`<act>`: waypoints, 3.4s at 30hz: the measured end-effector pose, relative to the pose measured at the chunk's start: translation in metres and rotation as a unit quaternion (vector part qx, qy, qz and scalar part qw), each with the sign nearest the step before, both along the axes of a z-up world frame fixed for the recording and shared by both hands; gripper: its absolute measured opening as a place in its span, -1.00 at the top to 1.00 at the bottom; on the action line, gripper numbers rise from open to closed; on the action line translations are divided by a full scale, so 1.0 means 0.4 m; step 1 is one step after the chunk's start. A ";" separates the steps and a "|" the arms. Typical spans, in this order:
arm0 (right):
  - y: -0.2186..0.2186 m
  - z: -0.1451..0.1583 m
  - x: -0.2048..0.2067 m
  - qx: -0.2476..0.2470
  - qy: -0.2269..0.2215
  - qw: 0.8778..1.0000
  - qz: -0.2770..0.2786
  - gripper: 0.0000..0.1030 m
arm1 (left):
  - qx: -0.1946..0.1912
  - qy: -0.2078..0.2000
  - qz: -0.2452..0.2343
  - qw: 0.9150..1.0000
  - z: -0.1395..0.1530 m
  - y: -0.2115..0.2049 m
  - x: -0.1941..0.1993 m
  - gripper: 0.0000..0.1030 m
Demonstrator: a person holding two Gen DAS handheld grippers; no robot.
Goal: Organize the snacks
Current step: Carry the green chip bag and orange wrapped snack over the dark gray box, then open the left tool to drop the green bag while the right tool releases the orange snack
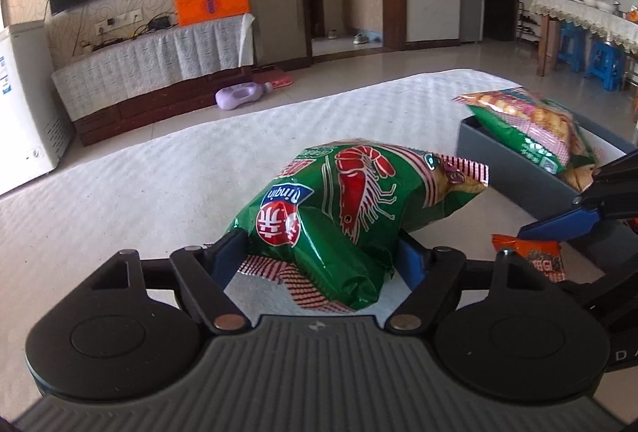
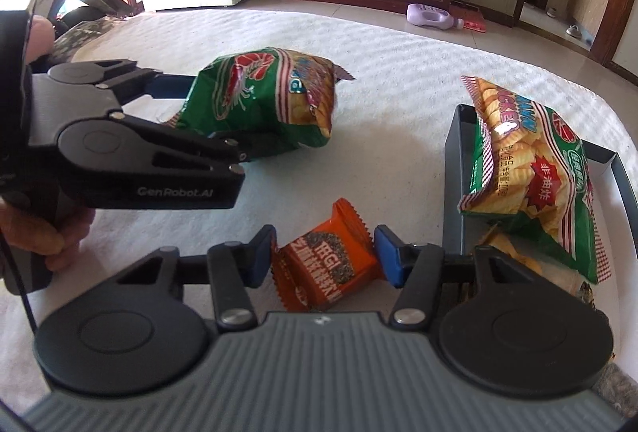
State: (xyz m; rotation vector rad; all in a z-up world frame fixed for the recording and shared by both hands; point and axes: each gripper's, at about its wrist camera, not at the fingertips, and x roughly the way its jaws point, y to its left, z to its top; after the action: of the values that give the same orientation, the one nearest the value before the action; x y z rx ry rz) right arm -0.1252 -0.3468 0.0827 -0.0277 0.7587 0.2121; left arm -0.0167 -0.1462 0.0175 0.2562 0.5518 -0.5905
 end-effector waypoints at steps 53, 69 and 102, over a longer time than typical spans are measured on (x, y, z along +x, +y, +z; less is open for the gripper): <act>-0.292 0.047 -0.354 0.025 -0.050 0.993 -0.102 -0.10 | -0.079 -0.013 -0.044 0.996 0.187 -0.356 -0.460 -0.51; -0.322 0.005 -0.337 0.015 -0.016 0.994 -0.104 -0.10 | -0.062 0.012 -0.048 0.997 0.107 -0.515 -0.385 -0.53; -0.295 -0.007 -0.334 -0.010 -0.024 0.994 -0.108 -0.12 | -0.063 -0.009 -0.063 0.996 0.148 -0.376 -0.413 -1.00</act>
State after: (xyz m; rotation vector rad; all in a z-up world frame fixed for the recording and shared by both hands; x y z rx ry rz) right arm -0.2587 -0.4647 0.0800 0.0305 0.7093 -0.0019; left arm -0.1821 -0.2966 0.0765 0.1763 0.4820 -0.7417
